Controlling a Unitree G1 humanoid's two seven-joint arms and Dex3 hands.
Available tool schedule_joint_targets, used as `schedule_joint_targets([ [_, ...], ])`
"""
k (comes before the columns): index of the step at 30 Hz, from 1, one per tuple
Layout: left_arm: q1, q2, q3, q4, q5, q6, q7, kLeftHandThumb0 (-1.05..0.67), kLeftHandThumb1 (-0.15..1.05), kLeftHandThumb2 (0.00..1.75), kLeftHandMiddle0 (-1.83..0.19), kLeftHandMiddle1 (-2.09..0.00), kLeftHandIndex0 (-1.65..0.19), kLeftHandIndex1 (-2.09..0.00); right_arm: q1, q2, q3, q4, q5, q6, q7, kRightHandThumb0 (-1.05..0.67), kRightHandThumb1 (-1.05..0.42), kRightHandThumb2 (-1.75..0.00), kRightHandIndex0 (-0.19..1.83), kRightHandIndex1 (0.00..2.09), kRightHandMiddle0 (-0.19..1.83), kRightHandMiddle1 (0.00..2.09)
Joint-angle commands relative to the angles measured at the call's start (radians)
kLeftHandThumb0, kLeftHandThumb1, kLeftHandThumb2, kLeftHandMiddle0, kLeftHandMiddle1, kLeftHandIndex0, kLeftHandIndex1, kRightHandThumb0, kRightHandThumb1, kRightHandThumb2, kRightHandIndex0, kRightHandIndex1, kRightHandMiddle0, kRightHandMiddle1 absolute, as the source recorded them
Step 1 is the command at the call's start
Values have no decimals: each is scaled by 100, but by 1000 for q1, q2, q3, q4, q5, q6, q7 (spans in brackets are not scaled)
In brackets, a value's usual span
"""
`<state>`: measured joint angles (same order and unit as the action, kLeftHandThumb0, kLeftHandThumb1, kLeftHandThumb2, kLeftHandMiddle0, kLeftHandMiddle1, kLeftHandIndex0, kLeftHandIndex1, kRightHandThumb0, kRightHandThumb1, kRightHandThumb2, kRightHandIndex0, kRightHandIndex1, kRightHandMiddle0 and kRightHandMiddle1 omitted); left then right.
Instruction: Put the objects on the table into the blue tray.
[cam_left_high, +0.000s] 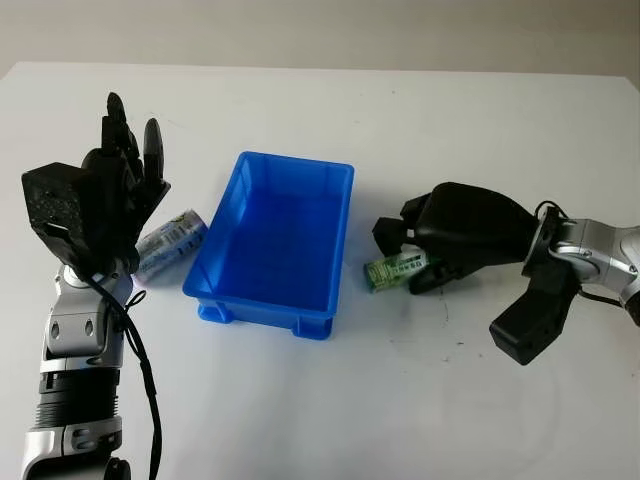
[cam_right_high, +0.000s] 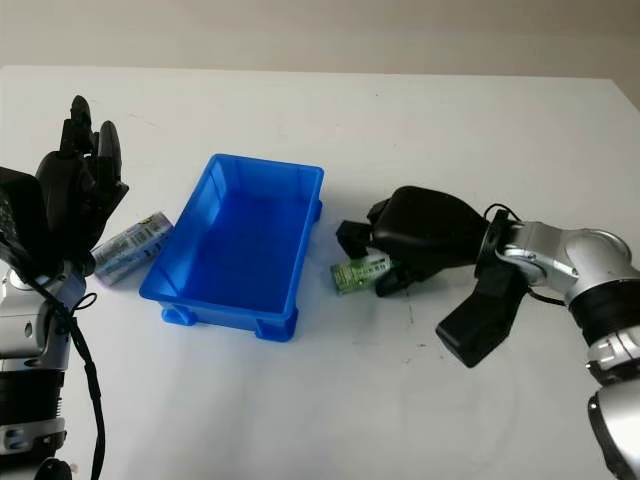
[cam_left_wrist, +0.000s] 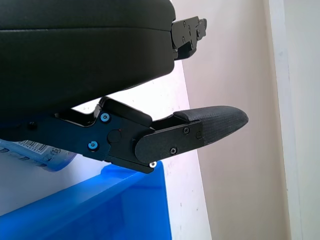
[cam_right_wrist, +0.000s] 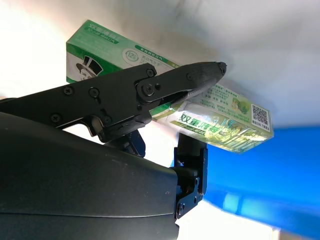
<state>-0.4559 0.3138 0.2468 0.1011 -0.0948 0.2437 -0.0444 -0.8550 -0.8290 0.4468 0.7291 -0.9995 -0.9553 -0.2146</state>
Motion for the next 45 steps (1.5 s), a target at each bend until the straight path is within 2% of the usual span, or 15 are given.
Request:
schedule_joint_targets([
  [1,-4,13,6,-4,1,-7,-3,-77,105,67,19,0,19,0,-52,7,-18,18,21,18,-14,-48,-105,-7,117,209,104,209],
  [5,-6,16,6,-5,2,-8,-3,-77,105,66,19,0,19,0,-114,21,-28,56,71,48,14,-47,-105,-7,110,209,100,209],
  [8,-8,16,5,-8,1,1,-5,-77,105,67,19,0,19,0,-155,23,-16,62,44,99,6,-47,-105,-9,102,209,89,209],
  [15,-6,13,7,-2,0,-4,-2,-77,105,65,19,0,19,0,-194,51,-21,103,71,164,-8,-44,-100,-5,103,209,89,209],
  [23,-7,9,9,11,-2,-24,2,-76,105,66,19,0,19,0,-236,79,-34,53,84,280,-6,-43,-100,-6,102,209,84,209],
  [31,-11,1,-1,8,1,-24,8,-76,105,67,19,0,19,0,-315,194,-12,80,107,293,-18,-48,-104,-6,100,209,74,209],
  [38,-8,3,-2,-5,4,-8,21,-77,105,66,19,0,19,0,-378,297,17,129,125,245,-20,-48,-105,-10,110,209,82,209],
  [42,-7,3,2,2,7,-15,26,-77,105,66,19,0,19,0,-398,339,47,143,102,231,-42,-50,-105,-11,111,209,79,209],
  [45,-8,0,8,3,-4,-18,21,-77,105,65,19,0,19,0,-409,355,86,157,68,204,-76,-50,-105,-13,114,209,86,209],
])
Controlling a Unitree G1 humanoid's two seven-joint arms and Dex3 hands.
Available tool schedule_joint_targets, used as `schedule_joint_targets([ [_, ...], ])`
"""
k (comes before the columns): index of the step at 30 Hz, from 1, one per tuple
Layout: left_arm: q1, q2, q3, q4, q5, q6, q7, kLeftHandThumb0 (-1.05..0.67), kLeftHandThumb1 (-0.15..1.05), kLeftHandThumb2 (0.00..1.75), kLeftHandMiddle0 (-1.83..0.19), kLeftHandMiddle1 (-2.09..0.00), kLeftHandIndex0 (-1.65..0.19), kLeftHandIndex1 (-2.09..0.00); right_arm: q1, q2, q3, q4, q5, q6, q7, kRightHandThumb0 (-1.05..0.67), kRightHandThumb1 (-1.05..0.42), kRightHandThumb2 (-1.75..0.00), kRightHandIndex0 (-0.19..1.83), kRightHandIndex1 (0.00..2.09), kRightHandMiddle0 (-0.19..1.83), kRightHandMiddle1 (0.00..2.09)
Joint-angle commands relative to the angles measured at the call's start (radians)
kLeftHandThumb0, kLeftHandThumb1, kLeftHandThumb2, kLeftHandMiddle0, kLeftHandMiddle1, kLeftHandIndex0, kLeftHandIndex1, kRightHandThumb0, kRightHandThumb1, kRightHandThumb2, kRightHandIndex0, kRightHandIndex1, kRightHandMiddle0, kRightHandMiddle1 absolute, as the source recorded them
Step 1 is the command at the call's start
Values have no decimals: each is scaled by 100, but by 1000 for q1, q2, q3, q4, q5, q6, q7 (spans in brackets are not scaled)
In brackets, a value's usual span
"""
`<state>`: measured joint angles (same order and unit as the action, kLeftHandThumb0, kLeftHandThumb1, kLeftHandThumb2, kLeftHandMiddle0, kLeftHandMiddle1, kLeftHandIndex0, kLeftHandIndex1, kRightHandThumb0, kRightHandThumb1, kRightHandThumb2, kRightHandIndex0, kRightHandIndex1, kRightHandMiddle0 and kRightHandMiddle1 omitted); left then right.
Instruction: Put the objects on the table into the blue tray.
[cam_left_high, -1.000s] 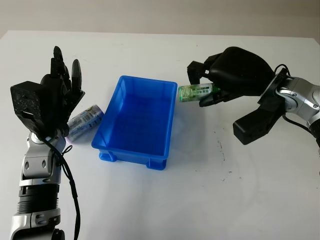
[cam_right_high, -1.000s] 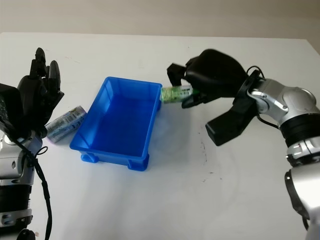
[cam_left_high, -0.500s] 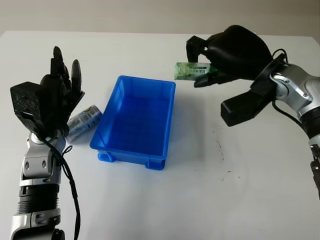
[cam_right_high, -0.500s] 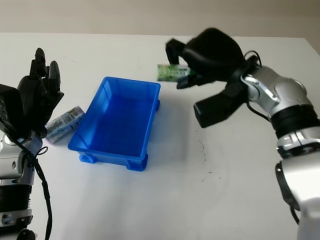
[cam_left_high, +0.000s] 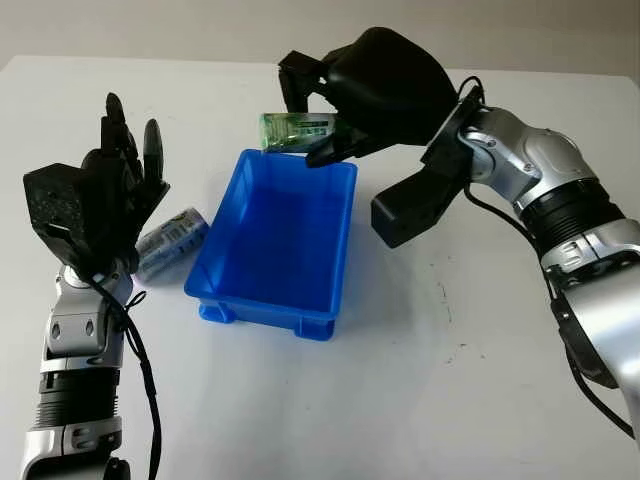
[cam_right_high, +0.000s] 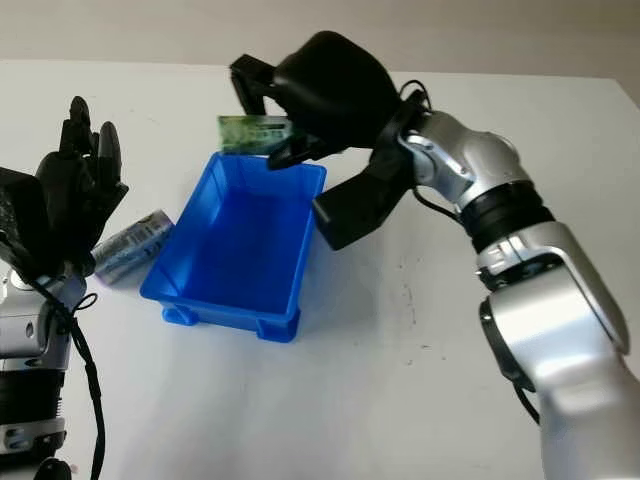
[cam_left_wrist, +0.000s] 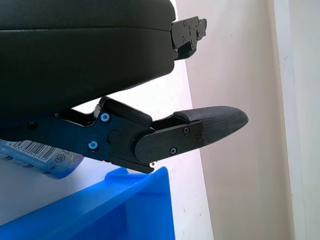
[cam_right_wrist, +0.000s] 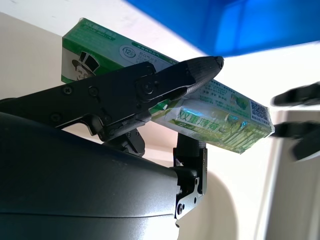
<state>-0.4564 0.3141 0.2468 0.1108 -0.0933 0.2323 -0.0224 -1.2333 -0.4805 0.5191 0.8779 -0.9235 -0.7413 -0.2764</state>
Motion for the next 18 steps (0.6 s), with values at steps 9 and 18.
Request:
schedule_joint_targets([
  [9,0,1,0,-19,-2,-1,-1,-77,105,67,19,0,19,0,-21,32,88,58,-47,-72,-41,-50,-104,-7,118,209,93,209],
  [18,8,-8,3,-33,-7,16,13,-75,105,66,19,0,19,0,-22,18,126,75,-76,-105,-65,-55,-105,-7,86,209,59,206],
])
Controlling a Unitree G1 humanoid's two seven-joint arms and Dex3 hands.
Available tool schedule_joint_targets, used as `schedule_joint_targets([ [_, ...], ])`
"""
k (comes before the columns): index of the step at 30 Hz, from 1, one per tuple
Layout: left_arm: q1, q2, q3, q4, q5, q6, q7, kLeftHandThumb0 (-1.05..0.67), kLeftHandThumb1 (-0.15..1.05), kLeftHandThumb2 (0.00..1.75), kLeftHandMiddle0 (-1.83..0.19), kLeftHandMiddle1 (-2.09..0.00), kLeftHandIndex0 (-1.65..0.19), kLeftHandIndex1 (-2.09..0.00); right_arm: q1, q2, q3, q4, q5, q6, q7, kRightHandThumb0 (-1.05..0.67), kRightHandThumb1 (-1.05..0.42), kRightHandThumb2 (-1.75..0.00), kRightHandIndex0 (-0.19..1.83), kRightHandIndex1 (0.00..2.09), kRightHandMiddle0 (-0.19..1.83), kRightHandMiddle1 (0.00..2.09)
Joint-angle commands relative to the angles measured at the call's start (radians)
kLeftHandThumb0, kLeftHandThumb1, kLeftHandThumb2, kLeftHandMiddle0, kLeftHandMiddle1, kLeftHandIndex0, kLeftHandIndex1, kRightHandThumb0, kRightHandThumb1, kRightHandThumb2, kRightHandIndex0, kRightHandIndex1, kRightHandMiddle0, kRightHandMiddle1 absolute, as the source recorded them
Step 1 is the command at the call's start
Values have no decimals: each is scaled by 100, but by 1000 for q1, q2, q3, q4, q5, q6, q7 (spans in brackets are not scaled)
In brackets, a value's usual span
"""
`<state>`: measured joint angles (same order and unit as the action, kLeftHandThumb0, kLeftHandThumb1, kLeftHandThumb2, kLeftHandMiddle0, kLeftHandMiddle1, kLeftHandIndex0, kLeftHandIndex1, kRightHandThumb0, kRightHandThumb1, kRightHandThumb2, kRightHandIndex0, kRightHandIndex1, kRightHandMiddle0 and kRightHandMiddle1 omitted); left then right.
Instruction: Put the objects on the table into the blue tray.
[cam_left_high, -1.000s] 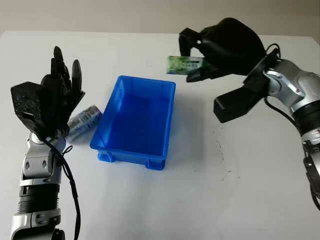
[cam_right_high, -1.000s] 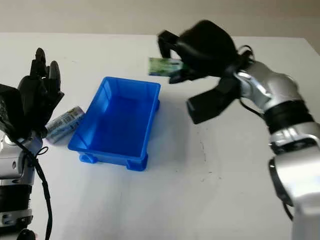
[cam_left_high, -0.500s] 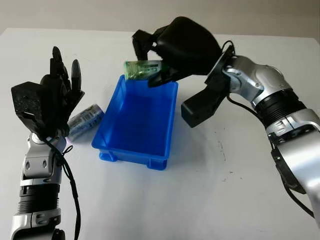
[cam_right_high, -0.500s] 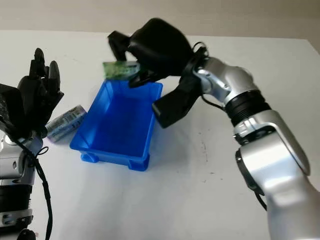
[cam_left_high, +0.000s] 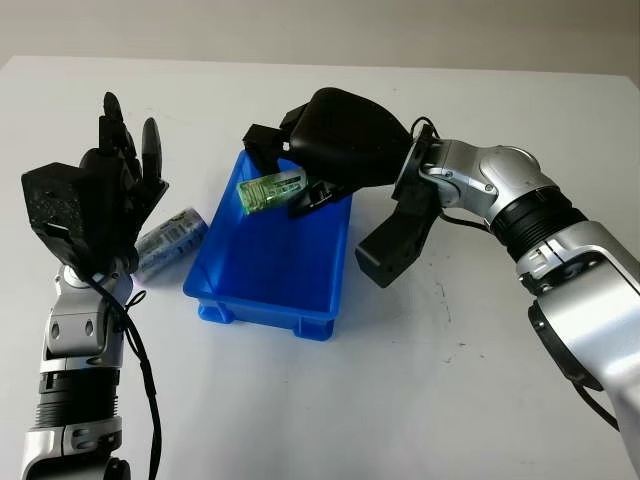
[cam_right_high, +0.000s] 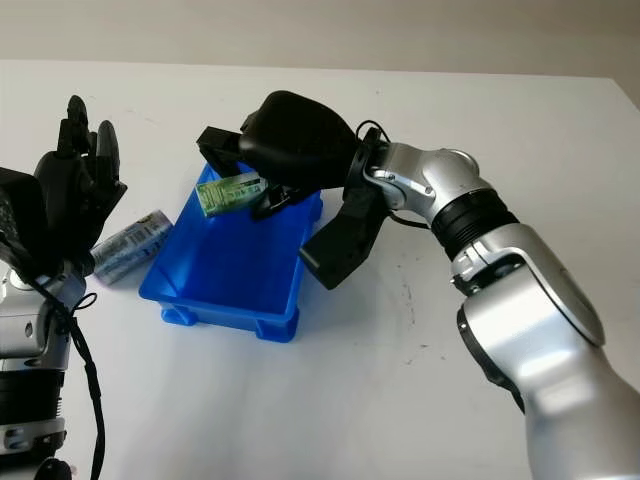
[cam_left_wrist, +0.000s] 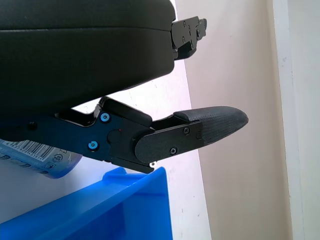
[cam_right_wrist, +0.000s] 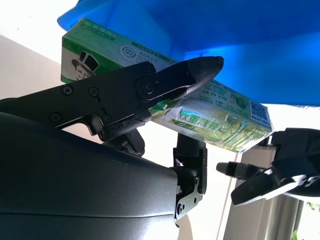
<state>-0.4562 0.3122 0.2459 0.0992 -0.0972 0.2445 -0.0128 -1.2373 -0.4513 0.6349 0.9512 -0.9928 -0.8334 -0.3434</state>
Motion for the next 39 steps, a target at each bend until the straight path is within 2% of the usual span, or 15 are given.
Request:
schedule_joint_targets([
  [1,9,-8,2,-25,-2,5,6,-75,105,66,19,0,19,0,-20,-15,17,-1,-13,-16,7,-62,-105,-11,62,200,41,192],
  [3,13,-11,0,-33,1,11,10,-74,105,66,19,0,19,0,-22,-19,13,-2,9,-32,57,-70,-105,-19,38,185,24,178],
  [4,15,-10,-1,-36,4,14,11,-74,105,66,19,0,19,0,-22,-21,5,-5,32,-42,98,-74,-105,-24,29,164,13,160],
  [5,16,-10,-1,-37,6,16,12,-74,105,67,19,0,19,0,-21,-22,-2,-8,50,-47,129,-78,-105,-29,24,124,6,123],
  [6,17,-9,-1,-38,6,18,12,-74,105,67,19,0,19,0,-19,-23,-10,-11,69,-54,158,-79,-105,-31,25,104,6,106],
  [8,19,-8,0,-40,6,19,12,-74,105,67,19,0,19,0,-14,-26,-29,-24,118,-59,230,-84,-105,-40,12,49,-3,52],
  [10,20,-7,1,-41,6,20,11,-74,105,67,19,0,19,0,-9,-27,-45,-37,157,-59,289,-87,-105,-47,0,18,-8,22],
  [11,21,-7,1,-44,5,24,12,-74,105,67,19,0,19,0,-7,-27,-51,-44,170,-57,308,-88,-105,-49,-5,11,-12,16],
  [14,20,-6,2,-49,3,33,11,-74,105,67,19,0,19,0,0,-31,-73,-77,197,-34,351,-90,-105,-55,-17,2,-18,3],
  [19,16,-5,3,-49,1,35,6,-74,105,67,19,0,19,0,18,-36,-111,-111,228,0,380,-91,-105,-59,-19,0,-19,0],
  [22,13,-5,2,-44,1,32,3,-74,105,67,19,0,19,0,42,-34,-163,-119,314,36,439,-92,-105,-60,-19,0,-19,0],
  [25,11,-5,2,-41,0,30,0,-74,105,67,19,0,19,0,82,-13,-248,-124,486,104,560,-93,-105,-62,-19,0,-19,0],
  [30,16,1,1,-41,7,26,-1,-75,105,66,19,0,19,0,172,24,-405,-183,773,292,724,-97,-105,-66,-19,0,-19,0],
  [34,22,0,8,-42,2,23,-4,-75,105,65,19,0,19,0,255,38,-496,-285,900,459,765,-90,-105,-74,-19,0,-19,0],
  [39,31,10,10,-54,7,29,-10,-75,105,65,19,0,19,0,359,71,-602,-419,1049,695,788,-93,-105,-70,-19,0,-19,0],
])
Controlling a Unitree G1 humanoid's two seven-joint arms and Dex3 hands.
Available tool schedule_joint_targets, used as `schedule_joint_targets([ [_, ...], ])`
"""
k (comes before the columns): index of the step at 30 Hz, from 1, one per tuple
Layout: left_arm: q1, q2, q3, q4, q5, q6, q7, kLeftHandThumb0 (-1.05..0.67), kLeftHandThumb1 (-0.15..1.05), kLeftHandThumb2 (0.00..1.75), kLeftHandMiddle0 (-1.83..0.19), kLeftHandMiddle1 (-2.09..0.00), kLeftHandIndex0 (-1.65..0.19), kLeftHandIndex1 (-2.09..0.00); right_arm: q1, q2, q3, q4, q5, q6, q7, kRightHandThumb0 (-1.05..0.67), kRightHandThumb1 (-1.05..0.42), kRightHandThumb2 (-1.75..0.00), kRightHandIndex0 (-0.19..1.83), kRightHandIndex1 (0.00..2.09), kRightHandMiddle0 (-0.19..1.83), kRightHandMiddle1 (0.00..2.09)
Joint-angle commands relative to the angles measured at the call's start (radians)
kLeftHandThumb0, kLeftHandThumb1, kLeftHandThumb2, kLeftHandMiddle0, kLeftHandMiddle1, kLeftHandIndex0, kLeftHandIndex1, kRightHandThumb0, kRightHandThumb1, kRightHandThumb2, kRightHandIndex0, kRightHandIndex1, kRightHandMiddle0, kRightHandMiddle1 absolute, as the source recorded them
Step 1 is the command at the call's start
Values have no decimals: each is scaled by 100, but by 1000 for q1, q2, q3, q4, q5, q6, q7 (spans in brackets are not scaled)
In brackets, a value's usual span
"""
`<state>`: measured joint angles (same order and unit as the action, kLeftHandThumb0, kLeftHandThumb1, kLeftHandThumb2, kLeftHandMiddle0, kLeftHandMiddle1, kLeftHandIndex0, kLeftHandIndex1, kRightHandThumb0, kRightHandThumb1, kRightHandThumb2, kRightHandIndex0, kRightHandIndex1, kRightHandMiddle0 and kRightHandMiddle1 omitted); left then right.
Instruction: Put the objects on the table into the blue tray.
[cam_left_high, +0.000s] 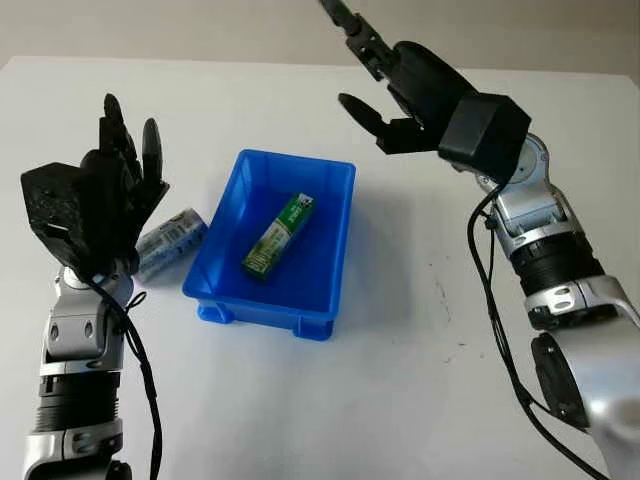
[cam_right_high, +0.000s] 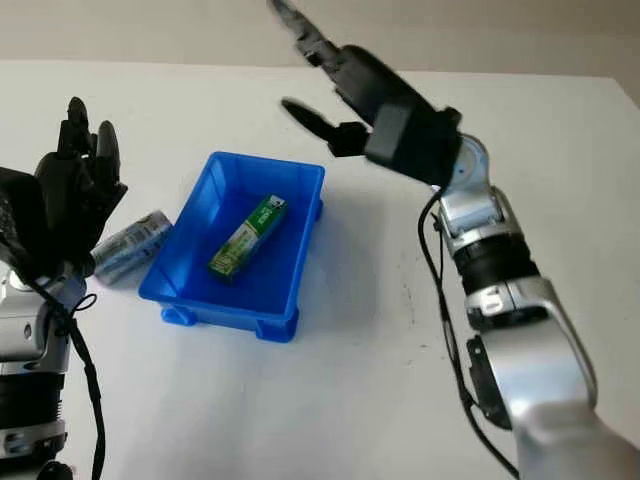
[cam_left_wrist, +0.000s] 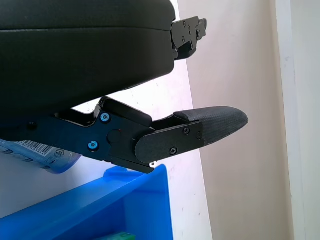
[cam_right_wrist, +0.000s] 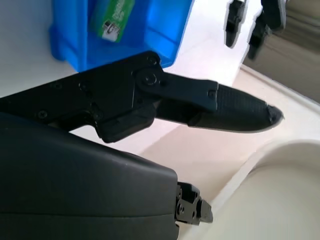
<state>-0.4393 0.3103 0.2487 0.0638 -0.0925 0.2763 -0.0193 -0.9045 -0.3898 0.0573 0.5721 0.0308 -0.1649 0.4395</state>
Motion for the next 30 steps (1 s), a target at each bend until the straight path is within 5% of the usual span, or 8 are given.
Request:
schedule_joint_targets([
  [1,16,13,7,-22,3,0,-4,-75,105,65,19,0,19,0,45,12,-40,-63,45,60,6,-92,-105,-70,-19,0,-19,0],
  [14,66,77,25,-158,25,94,-28,-71,105,59,19,-1,19,0,186,33,-136,-235,113,266,-63,-84,-105,-74,-19,0,-19,0],
  [25,126,272,-43,-303,204,211,-127,-69,105,58,16,-5,15,-4,196,51,-154,-264,127,306,-84,-84,-105,-73,-19,0,-19,0],
  [30,121,344,-52,-341,240,318,-208,-64,105,39,16,-5,16,-4,195,57,-150,-264,125,306,-87,-83,-105,-73,-19,0,-19,0],
])
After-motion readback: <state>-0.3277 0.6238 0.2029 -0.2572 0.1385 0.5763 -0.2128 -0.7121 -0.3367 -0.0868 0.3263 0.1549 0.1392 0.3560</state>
